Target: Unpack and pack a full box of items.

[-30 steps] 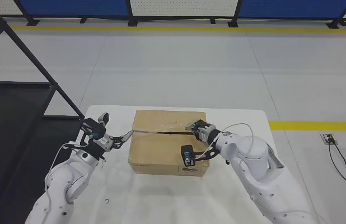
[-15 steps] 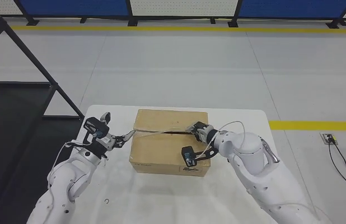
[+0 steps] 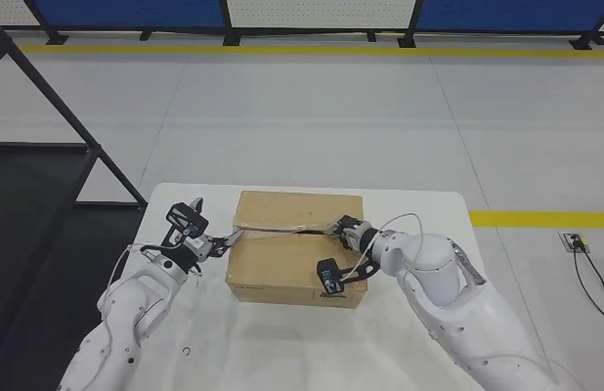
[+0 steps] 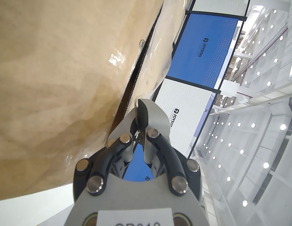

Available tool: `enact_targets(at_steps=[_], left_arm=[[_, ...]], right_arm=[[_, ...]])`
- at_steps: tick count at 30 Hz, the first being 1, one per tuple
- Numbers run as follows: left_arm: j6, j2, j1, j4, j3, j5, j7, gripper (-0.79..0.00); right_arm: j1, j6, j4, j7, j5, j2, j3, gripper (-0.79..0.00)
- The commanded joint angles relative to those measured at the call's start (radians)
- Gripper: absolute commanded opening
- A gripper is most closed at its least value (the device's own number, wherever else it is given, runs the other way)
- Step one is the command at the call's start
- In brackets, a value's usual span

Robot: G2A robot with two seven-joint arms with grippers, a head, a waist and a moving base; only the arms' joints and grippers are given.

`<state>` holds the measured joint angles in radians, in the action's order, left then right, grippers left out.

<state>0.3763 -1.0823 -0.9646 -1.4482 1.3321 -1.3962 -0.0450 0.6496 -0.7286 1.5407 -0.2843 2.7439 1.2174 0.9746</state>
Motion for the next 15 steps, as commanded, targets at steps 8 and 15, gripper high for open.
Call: enact_targets(at_steps=[8, 15], left_arm=[[-0.004, -0.005, 0.014, 0.019, -0.012, 0.0, 0.005, 0.0], [-0.002, -0.008, 0.019, 0.025, -0.017, 0.001, 0.01, 0.0]], right_arm=[[-0.011, -0.002, -0.007, -0.009, 0.003, -0.003, -0.01, -0.646], [-0.008, -0.007, 0.005, -0.004, 0.005, -0.007, -0.007, -0.529]])
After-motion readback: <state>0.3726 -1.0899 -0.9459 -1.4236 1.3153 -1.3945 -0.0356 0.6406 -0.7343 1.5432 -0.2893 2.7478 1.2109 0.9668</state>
